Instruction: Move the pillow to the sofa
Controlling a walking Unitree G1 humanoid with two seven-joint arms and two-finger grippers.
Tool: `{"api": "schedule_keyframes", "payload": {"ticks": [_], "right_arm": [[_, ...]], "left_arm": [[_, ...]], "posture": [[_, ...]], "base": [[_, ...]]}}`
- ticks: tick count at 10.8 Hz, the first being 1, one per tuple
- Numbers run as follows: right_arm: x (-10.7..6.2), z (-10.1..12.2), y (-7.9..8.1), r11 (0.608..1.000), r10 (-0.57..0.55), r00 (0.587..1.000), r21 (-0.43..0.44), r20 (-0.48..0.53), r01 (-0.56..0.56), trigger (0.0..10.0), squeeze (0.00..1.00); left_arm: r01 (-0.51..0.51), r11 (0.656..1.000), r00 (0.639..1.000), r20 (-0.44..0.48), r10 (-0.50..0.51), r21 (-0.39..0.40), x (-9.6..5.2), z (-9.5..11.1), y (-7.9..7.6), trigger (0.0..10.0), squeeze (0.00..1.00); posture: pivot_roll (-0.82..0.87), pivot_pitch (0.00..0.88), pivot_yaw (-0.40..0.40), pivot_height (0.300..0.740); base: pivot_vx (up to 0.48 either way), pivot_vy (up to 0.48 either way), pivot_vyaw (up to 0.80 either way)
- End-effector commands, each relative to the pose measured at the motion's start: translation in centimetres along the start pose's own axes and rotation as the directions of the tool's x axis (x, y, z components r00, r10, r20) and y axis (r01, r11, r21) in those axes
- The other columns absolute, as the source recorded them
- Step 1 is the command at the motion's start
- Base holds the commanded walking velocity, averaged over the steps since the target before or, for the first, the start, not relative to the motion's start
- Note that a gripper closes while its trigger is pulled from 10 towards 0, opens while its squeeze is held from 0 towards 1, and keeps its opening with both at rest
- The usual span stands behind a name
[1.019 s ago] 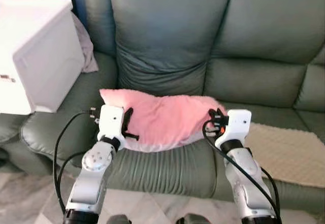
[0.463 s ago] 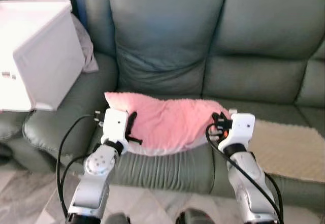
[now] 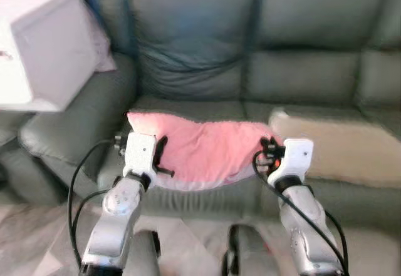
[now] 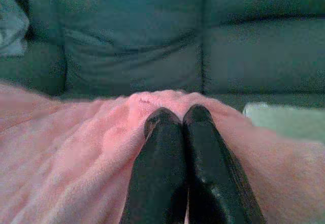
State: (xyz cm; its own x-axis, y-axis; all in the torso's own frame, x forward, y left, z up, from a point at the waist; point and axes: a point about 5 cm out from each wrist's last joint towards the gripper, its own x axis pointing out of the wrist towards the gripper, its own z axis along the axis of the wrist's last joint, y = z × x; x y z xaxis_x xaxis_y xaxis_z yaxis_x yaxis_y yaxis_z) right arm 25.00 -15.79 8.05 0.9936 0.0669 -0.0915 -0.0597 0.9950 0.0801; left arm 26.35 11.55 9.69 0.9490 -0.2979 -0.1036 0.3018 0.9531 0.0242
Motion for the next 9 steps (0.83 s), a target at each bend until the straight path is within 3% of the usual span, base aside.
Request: {"api": "schedule_keyframes", "payload": {"ticks": [1,4,9], "right_arm": [[0.71,1.11,0.35,1.000,0.017,0.999,-0.010,0.042,-0.017,10.0,0.00],[0.78,1.03,0.01,1.000,0.007,0.999,-0.015,0.041,-0.006,10.0,0.00],[1.04,1.17,0.00,1.000,0.020,0.999,-0.021,0.045,-0.019,10.0,0.00]], "left_arm": [[0.020,1.000,0.999,0.031,-0.020,-0.004,-0.06,0.67,-0.18,10.0,0.00],[0.029,1.000,0.998,0.047,-0.029,0.000,0.06,0.94,-0.28,10.0,0.00],[0.023,1.000,0.998,0.065,-0.023,-0.007,0.52,1.22,-0.26,10.0,0.00]], "posture": [[-0.02,0.000,0.000,0.631],[-0.02,0.000,0.002,0.631],[-0.02,0.000,-0.001,0.631]], "base": [[0.000,0.000,0.00],[0.000,0.000,0.00],[0.335,0.000,0.00]]}}
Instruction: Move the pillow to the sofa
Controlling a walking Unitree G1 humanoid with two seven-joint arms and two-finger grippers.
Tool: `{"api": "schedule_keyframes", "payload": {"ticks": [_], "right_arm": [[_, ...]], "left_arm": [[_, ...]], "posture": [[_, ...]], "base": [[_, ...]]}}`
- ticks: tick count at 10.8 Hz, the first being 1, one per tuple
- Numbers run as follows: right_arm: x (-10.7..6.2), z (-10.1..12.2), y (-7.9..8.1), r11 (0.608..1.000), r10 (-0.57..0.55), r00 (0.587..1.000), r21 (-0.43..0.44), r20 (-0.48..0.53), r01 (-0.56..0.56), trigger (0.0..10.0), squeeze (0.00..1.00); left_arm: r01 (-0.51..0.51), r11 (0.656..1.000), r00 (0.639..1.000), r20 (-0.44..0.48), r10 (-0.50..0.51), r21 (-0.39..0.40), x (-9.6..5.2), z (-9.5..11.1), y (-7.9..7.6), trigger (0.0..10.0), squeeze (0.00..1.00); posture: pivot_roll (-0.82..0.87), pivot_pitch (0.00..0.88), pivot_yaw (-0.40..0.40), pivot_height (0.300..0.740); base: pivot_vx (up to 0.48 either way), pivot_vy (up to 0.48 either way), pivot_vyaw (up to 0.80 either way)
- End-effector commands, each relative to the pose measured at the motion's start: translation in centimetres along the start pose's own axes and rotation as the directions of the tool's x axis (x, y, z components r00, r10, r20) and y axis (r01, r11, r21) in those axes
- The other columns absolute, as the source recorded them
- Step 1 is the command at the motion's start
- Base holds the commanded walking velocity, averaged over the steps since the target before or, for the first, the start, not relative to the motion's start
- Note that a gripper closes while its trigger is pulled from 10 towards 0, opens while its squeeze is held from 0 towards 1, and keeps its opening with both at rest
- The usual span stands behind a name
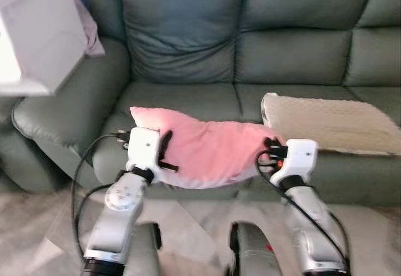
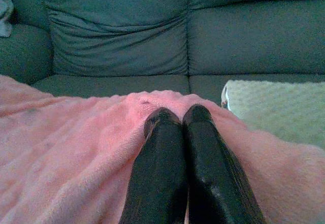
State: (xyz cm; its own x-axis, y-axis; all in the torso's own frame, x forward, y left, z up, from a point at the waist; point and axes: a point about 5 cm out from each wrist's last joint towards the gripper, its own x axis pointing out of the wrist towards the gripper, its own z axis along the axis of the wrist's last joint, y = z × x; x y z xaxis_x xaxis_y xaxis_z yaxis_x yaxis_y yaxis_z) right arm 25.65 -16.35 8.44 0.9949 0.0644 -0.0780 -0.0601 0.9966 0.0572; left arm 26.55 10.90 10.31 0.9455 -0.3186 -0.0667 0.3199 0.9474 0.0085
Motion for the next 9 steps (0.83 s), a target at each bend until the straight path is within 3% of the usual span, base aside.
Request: {"api": "schedule_keyframes", "payload": {"ticks": [1,5,9], "right_arm": [[0.52,0.75,0.51,1.000,0.022,0.999,-0.001,0.034,-0.022,10.0,0.00],[0.44,0.71,0.62,0.999,0.037,0.999,-0.009,0.033,-0.037,10.0,0.00],[0.17,0.44,0.75,0.999,0.041,0.999,-0.006,0.023,-0.041,10.0,0.00]], "left_arm": [[0.002,1.000,1.000,0.029,-0.002,0.005,0.27,0.56,0.27,10.0,0.00],[-0.011,1.000,1.000,0.024,0.011,0.005,0.29,0.44,0.36,10.0,0.00],[-0.014,1.000,1.000,0.024,0.014,0.020,0.11,0.35,0.28,10.0,0.00]], "posture": [[-0.02,0.000,-0.001,0.631],[-0.02,0.000,-0.002,0.631],[-0.02,0.000,0.002,0.631]], "base": [[0.480,0.000,0.00],[0.467,0.000,0.00],[0.000,0.000,0.00]]}}
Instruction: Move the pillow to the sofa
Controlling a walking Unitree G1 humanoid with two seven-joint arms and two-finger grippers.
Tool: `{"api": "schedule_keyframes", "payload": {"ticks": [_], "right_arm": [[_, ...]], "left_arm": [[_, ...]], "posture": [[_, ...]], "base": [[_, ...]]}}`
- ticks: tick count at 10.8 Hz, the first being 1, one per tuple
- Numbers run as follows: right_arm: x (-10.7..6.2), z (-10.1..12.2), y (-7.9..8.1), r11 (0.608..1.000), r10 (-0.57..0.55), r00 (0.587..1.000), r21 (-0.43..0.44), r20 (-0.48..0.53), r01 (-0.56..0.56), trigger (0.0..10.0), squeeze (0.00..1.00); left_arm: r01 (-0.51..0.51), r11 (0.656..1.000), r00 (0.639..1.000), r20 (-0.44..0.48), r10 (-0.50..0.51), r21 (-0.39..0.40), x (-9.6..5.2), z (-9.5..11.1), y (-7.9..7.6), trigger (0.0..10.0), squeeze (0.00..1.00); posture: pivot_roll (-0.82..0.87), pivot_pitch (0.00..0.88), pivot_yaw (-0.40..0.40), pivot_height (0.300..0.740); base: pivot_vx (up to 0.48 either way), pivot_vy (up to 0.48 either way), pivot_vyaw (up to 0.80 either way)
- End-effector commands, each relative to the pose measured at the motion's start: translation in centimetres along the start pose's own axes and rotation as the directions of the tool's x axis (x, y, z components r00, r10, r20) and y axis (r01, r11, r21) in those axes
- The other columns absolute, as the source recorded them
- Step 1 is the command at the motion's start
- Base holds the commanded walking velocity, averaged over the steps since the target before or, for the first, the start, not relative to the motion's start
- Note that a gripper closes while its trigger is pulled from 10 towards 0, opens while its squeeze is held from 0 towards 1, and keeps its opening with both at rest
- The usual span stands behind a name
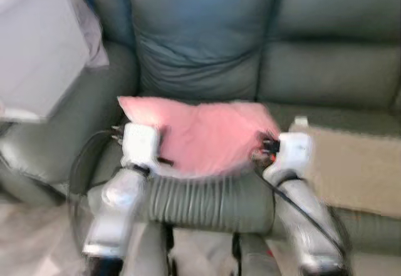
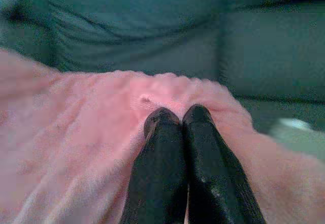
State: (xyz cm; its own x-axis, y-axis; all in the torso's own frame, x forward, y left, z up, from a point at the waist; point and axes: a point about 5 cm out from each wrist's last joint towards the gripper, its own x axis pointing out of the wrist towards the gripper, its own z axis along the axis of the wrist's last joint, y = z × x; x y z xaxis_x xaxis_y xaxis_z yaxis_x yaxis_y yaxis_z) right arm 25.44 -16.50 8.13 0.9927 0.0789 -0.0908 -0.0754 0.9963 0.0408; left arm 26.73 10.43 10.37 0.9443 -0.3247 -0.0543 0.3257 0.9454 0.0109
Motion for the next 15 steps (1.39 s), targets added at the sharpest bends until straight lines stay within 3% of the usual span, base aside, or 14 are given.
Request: {"api": "schedule_keyframes", "payload": {"ticks": [1,6,8,10,12,13,15], "right_arm": [[0.4,0.7,0.9,1.000,0.026,0.999,0.014,0.035,-0.026,10.0,0.00],[0.5,0.7,1.0,1.000,0.022,0.999,0.021,0.038,-0.023,10.0,0.00],[0.7,0.6,1.1,0.999,0.017,0.999,0.044,0.028,-0.019,10.0,0.00],[1.4,0.4,0.7,0.996,-0.001,1.000,0.084,-0.006,0.001,10.0,0.00],[2.3,0.5,0.3,0.998,-0.029,0.999,0.061,-0.027,0.030,10.0,0.00],[3.4,0.4,0.6,0.998,-0.015,0.998,0.062,-0.056,0.018,10.0,0.00],[4.9,0.7,2.0,0.999,0.011,0.997,0.050,-0.077,-0.008,10.0,0.00]], "left_arm": [[-0.013,1.000,1.000,0.011,0.012,0.024,-0.2,0.3,0.6,10.0,0.00],[0.008,0.999,1.000,0.014,-0.009,0.050,-0.2,0.4,0.4,10.0,0.00],[0.017,0.995,1.000,-0.024,-0.014,0.100,0.1,-0.2,0.6,10.0,0.00],[-0.023,0.989,0.998,-0.061,0.032,0.143,1.2,-0.9,2.4,10.0,0.00],[-0.059,0.987,0.994,-0.083,0.072,0.148,2.9,-1.4,3.6,10.0,0.00],[-0.063,0.986,0.989,-0.123,0.082,0.155,4.9,-2.2,4.0,10.0,0.00],[-0.134,0.973,0.977,-0.141,0.161,0.187,6.9,-1.6,5.7,10.0,0.00]], "posture": [[-0.02,0.000,0.004,0.631],[-0.02,0.000,0.009,0.631],[-0.02,0.000,0.010,0.631],[-0.01,0.000,0.020,0.631],[-0.02,0.000,0.019,0.631],[-0.04,0.000,0.012,0.631],[-0.07,0.007,0.006,0.631]], "base": [[0.000,0.000,0.00],[0.000,0.000,0.00],[0.000,0.000,0.00],[0.000,0.000,0.00],[0.000,0.000,0.00],[0.000,0.000,0.00],[0.000,0.000,0.00]]}}
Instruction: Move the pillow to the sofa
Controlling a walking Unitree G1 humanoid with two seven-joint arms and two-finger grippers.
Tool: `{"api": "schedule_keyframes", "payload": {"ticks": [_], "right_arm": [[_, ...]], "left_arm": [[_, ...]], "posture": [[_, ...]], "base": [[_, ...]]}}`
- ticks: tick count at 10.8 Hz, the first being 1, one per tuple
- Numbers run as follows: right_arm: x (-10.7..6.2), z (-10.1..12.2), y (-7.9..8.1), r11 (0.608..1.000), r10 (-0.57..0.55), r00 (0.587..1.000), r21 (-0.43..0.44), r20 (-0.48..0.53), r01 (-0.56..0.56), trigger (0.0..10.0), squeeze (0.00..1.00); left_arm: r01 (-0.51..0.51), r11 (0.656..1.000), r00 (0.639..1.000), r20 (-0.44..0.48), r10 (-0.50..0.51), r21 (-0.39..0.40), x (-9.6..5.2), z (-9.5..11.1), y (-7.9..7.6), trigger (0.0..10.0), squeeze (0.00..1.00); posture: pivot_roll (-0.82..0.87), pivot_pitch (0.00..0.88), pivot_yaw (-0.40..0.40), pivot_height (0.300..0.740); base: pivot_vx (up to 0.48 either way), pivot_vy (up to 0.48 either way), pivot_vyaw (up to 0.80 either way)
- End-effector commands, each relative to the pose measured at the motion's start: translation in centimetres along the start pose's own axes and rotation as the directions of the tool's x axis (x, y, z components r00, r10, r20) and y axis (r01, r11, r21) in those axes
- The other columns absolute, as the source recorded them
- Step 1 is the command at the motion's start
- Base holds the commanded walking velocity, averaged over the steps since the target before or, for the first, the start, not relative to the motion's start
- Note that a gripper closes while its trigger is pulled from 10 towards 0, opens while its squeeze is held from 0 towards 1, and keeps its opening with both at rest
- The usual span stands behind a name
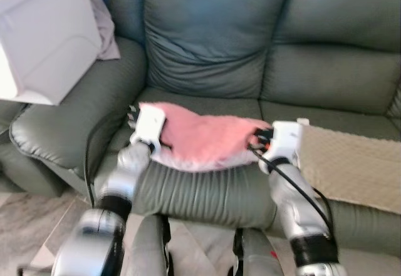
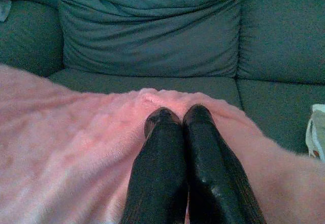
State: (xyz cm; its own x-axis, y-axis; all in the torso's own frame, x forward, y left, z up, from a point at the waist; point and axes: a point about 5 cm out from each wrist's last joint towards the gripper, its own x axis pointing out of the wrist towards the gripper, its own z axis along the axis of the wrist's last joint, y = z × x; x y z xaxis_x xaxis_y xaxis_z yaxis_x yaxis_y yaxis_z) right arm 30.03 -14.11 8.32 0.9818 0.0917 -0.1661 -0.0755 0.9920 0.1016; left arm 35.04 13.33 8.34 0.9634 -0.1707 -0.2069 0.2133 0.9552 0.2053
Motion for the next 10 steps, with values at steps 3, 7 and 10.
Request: {"api": "schedule_keyframes", "payload": {"ticks": [3,7,10], "right_arm": [[1.2,-0.2,2.7,0.999,0.031,0.999,0.033,-0.033,-0.030,10.0,0.00],[2.8,-2.4,5.1,0.999,0.028,0.989,0.025,-0.146,-0.024,10.0,0.00],[3.5,-3.2,4.0,0.999,0.002,0.985,-0.049,-0.172,-0.010,10.0,0.00]], "left_arm": [[-0.046,0.993,0.999,-0.010,0.047,0.113,1.1,0.9,1.4,10.0,0.00],[-0.038,0.985,0.992,-0.115,0.057,0.166,0.8,-1.4,1.1,10.0,0.00],[-0.008,0.985,0.991,-0.132,0.031,0.171,1.1,-1.4,-0.6,10.0,0.00]], "posture": [[-0.09,0.100,-0.017,0.631],[-0.14,0.139,-0.043,0.631],[-0.15,0.142,-0.051,0.631]], "base": [[0.000,0.000,0.00],[0.000,0.000,0.00],[0.000,0.000,0.00]]}}
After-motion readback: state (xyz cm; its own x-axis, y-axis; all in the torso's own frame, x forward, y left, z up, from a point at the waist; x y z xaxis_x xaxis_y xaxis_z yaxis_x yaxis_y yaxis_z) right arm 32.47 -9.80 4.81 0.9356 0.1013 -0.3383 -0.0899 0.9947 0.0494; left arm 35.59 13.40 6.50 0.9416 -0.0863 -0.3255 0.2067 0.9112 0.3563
